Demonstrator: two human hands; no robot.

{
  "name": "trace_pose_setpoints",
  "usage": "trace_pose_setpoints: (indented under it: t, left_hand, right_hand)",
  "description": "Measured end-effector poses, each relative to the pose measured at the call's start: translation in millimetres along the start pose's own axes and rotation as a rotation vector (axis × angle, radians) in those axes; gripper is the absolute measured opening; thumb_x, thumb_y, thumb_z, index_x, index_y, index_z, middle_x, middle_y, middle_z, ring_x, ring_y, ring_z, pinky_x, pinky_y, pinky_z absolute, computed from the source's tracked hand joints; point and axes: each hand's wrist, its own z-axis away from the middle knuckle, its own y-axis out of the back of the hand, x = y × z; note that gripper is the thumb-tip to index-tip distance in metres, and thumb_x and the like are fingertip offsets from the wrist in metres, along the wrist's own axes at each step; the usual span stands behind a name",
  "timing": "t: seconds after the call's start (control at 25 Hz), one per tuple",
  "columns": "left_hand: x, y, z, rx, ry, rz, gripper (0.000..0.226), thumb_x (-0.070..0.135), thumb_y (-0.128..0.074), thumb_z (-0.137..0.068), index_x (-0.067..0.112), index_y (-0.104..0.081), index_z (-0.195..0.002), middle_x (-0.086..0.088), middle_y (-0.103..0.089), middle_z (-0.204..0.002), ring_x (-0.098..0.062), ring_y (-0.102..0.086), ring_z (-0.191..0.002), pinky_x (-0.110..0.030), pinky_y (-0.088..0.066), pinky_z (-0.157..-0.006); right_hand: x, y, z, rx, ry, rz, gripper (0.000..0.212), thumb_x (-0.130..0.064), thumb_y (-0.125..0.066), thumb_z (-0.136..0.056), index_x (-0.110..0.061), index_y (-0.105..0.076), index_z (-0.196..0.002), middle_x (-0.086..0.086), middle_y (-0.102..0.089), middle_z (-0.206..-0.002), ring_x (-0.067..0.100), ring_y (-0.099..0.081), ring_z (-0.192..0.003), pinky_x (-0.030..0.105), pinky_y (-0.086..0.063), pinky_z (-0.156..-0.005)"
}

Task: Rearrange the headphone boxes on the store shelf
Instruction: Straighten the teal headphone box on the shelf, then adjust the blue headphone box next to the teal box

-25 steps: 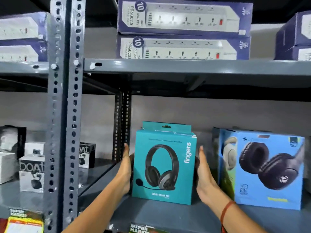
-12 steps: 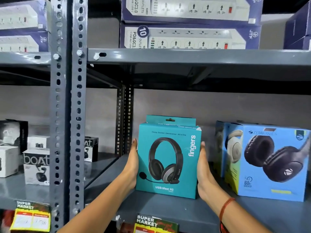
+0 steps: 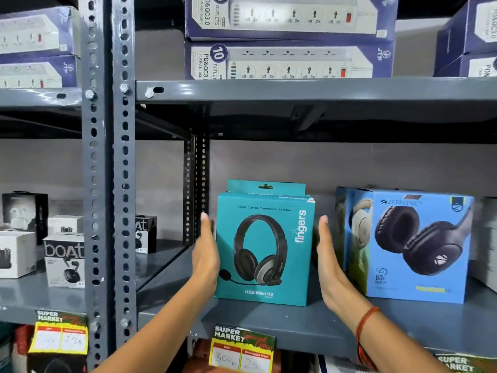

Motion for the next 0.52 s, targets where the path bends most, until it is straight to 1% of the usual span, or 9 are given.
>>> trace_pose_setpoints:
  t: [0.04, 0.08, 0.12, 0.2, 0.28, 0.36, 0.44, 0.48, 0.52]
  left_hand:
    - [4, -1, 5, 0.094, -0.145, -0.023, 0.078, 0.077, -0.027, -0.088, 0.023, -0.068, -0.126, -0.011, -0.069, -0.129, -0.031, -0.063, -0.119, -0.053, -0.046, -0.106]
    - [12, -5, 14, 0.159, -0.341, -0.031, 0.076, 0.073, -0.031, -0.089, 0.023, -0.058, -0.139, -0.006, -0.059, -0.144, -0.025, -0.052, -0.133, -0.051, -0.038, -0.114]
    - [22, -13, 28, 0.173, -0.550, -0.033, 0.073, 0.066, -0.037, -0.090, 0.023, -0.047, -0.148, -0.001, -0.048, -0.155, -0.017, -0.041, -0.142, -0.047, -0.031, -0.119]
    - [37, -40, 56, 0.106, -0.891, -0.034, 0.071, 0.054, -0.052, -0.092, 0.023, -0.035, -0.154, 0.003, -0.035, -0.162, -0.011, -0.029, -0.149, -0.042, -0.024, -0.122]
    - [38, -81, 80, -0.057, -1.081, -0.063, 0.078, 0.052, -0.063, -0.090, 0.022, -0.033, -0.154, 0.004, -0.034, -0.162, -0.009, -0.028, -0.149, -0.030, -0.025, -0.121]
    - [26, -122, 94, -0.254, -1.085, -0.157, 0.086, 0.054, -0.070, -0.084, 0.024, -0.032, -0.155, 0.014, -0.035, -0.160, 0.002, -0.029, -0.146, -0.016, -0.026, -0.116]
    - [9, -159, 97, -0.404, -0.896, -0.277, 0.100, 0.057, -0.078, -0.075, 0.032, -0.025, -0.156, 0.030, -0.028, -0.153, 0.018, -0.023, -0.139, -0.008, -0.023, -0.112]
    - [-1, -178, 94, -0.451, -0.765, -0.328, 0.107, 0.057, -0.082, -0.071, 0.034, -0.021, -0.157, 0.031, -0.025, -0.152, 0.019, -0.022, -0.138, -0.012, -0.023, -0.113]
    - [-9, -193, 88, -0.484, -0.613, -0.369, 0.115, 0.056, -0.086, -0.068, 0.032, -0.018, -0.158, 0.026, -0.025, -0.155, 0.013, -0.024, -0.139, -0.019, -0.026, -0.114]
  right_hand:
    - [-8, 5, 8, 0.002, 0.049, 0.010, 0.054, -0.091, -0.028, -0.069, -0.070, -0.055, -0.111, -0.037, -0.060, -0.111, -0.014, -0.050, -0.112, 0.035, -0.034, -0.106]
    - [-13, 14, 11, 0.016, 0.116, 0.034, 0.073, -0.093, -0.033, -0.067, -0.062, -0.042, -0.133, -0.040, -0.043, -0.127, -0.012, -0.036, -0.127, 0.035, -0.023, -0.115]
    - [-18, 26, 15, 0.035, 0.196, 0.064, 0.091, -0.094, -0.040, -0.064, -0.052, -0.033, -0.145, -0.039, -0.034, -0.136, -0.012, -0.028, -0.134, 0.031, -0.020, -0.116]
    - [-35, 54, 20, 0.076, 0.363, 0.086, 0.102, -0.089, -0.055, -0.062, -0.044, -0.030, -0.150, -0.038, -0.031, -0.144, -0.020, -0.029, -0.132, 0.017, -0.024, -0.109]
    - [-51, 96, 22, 0.193, 0.507, 0.114, 0.101, -0.078, -0.066, -0.065, -0.037, -0.033, -0.151, -0.026, -0.035, -0.153, -0.016, -0.031, -0.135, 0.017, -0.026, -0.108]
    - [-61, 146, 19, 0.352, 0.618, 0.169, 0.104, -0.074, -0.070, -0.066, -0.031, -0.031, -0.153, -0.014, -0.035, -0.157, -0.009, -0.030, -0.140, 0.023, -0.024, -0.112]
    - [-60, 199, 13, 0.456, 0.590, 0.202, 0.118, -0.078, -0.074, -0.057, -0.030, -0.026, -0.154, -0.009, -0.028, -0.161, -0.005, -0.026, -0.142, 0.023, -0.022, -0.112]
    - [-56, 225, 8, 0.478, 0.503, 0.216, 0.129, -0.081, -0.075, -0.048, -0.030, -0.022, -0.155, -0.008, -0.025, -0.163, -0.003, -0.025, -0.141, 0.023, -0.021, -0.111]
    - [-48, 249, 3, 0.473, 0.398, 0.231, 0.138, -0.083, -0.075, -0.041, -0.030, -0.019, -0.156, -0.008, -0.022, -0.163, -0.002, -0.024, -0.139, 0.025, -0.020, -0.111]
